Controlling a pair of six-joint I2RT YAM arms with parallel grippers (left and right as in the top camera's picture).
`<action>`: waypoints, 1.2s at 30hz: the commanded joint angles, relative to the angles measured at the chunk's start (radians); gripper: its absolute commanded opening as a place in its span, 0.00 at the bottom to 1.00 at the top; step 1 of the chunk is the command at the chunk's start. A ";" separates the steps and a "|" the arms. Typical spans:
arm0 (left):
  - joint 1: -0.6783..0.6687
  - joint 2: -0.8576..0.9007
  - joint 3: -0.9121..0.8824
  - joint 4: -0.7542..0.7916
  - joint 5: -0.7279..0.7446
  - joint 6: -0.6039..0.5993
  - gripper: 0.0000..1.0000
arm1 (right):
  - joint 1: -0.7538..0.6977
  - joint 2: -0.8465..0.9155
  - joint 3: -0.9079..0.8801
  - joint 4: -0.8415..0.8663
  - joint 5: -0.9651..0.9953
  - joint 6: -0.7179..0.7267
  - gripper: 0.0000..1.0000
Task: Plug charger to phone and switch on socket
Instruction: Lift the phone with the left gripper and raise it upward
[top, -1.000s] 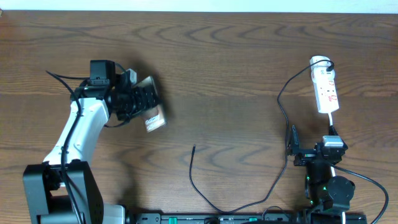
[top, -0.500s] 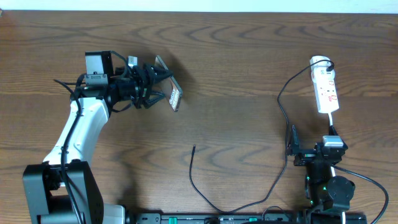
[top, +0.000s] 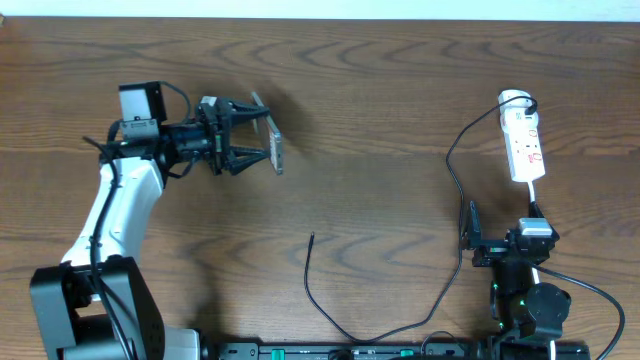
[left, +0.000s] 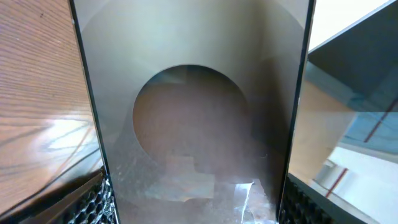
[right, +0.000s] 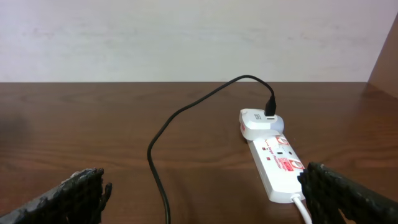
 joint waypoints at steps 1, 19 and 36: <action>0.019 -0.026 0.040 0.009 0.084 -0.020 0.07 | 0.005 -0.006 -0.001 -0.004 0.000 -0.008 0.99; 0.021 -0.026 0.040 0.009 0.091 -0.122 0.07 | 0.005 -0.006 -0.001 -0.004 0.001 -0.008 0.99; 0.021 -0.026 0.040 0.010 0.091 -0.143 0.07 | 0.005 -0.006 -0.001 -0.004 0.000 -0.008 0.99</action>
